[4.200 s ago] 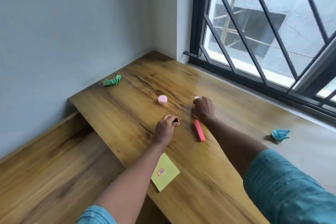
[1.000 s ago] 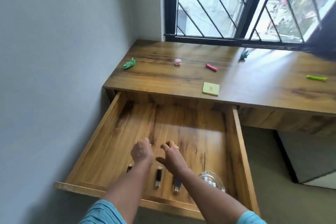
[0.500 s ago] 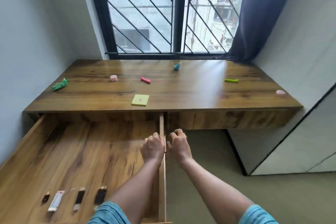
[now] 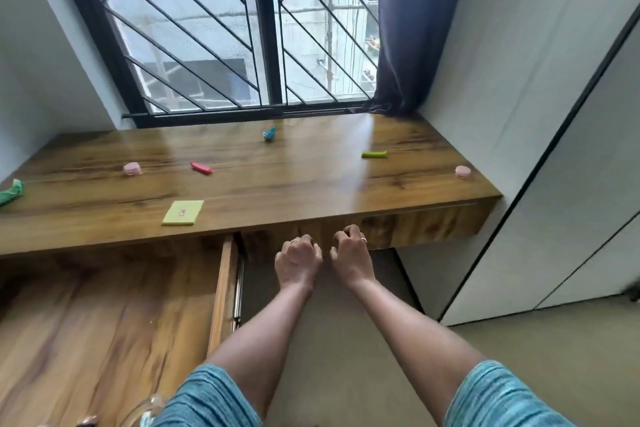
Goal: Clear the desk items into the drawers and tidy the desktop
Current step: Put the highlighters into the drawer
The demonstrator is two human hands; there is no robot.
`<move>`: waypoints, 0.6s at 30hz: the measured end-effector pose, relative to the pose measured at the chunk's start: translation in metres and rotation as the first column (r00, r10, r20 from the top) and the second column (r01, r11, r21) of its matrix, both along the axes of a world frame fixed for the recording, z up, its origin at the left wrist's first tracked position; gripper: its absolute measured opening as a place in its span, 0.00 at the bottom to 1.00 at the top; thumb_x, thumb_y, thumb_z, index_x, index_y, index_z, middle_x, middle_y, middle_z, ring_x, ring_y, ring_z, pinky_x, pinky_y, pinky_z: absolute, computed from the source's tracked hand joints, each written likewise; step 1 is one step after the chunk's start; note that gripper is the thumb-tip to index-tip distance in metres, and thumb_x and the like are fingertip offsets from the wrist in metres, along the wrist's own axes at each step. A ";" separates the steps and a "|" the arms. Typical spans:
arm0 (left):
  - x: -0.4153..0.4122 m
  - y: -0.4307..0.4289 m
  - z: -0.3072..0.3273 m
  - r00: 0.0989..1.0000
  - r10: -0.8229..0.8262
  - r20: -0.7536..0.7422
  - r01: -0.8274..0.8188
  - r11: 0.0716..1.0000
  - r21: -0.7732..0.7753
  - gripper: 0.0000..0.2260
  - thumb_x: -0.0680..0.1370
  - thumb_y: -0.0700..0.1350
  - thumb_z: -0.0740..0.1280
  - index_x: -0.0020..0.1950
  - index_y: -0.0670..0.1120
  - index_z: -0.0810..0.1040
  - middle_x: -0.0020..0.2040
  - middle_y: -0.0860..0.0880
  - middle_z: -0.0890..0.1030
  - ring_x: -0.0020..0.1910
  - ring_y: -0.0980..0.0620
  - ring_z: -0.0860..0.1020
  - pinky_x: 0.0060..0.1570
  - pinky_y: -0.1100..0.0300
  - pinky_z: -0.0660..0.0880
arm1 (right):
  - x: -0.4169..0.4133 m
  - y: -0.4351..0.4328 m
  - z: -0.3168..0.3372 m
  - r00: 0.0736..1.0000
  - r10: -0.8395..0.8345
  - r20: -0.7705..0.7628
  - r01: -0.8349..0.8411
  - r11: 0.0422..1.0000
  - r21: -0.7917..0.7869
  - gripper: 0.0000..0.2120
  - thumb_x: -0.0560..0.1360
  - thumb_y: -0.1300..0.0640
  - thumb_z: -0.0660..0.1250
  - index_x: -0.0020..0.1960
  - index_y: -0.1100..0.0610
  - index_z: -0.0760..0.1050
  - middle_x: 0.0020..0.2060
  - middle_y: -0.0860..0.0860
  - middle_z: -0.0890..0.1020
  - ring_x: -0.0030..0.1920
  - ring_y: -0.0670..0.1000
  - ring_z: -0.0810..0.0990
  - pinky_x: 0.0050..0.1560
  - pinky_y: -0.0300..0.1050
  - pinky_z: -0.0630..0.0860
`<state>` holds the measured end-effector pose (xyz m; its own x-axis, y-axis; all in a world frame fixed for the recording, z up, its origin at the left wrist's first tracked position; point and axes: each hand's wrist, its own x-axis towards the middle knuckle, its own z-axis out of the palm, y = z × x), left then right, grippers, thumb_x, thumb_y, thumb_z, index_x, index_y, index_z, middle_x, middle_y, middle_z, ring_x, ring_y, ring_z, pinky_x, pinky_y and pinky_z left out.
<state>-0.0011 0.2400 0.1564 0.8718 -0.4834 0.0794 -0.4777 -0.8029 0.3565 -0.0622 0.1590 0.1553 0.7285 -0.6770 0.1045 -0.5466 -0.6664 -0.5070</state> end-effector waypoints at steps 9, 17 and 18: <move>0.070 -0.100 0.010 0.999 -0.033 0.015 0.034 0.997 -0.071 0.13 0.78 0.48 0.60 0.57 0.46 0.79 0.54 0.43 0.82 0.56 0.44 0.77 0.53 0.54 0.75 | 0.057 -0.112 0.012 0.997 -0.013 -0.073 0.004 0.992 -0.125 0.14 0.78 0.60 0.59 0.62 0.61 0.74 0.62 0.57 0.70 0.62 0.58 0.72 0.60 0.45 0.72; 0.146 -0.154 0.013 1.000 -0.027 -0.012 0.025 0.994 -0.106 0.12 0.78 0.47 0.60 0.56 0.46 0.79 0.53 0.43 0.81 0.57 0.44 0.76 0.52 0.56 0.73 | 0.123 -0.208 0.016 0.985 -0.110 -0.129 0.096 0.989 -0.111 0.13 0.77 0.61 0.58 0.59 0.62 0.75 0.61 0.58 0.72 0.60 0.59 0.73 0.58 0.47 0.72; 0.152 -0.158 0.010 0.999 -0.026 -0.020 0.023 0.994 -0.105 0.12 0.78 0.47 0.60 0.56 0.46 0.79 0.53 0.43 0.81 0.58 0.44 0.76 0.52 0.56 0.73 | 0.129 -0.217 0.014 0.983 -0.121 -0.136 0.107 0.988 -0.111 0.14 0.78 0.61 0.58 0.59 0.62 0.75 0.61 0.58 0.72 0.60 0.60 0.72 0.58 0.47 0.71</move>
<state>0.1513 0.0816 0.1666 0.8617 -0.4948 0.1120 -0.4882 -0.7488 0.4483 0.0671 -0.0578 0.1695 0.6596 -0.7475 0.0789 -0.6834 -0.6401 -0.3510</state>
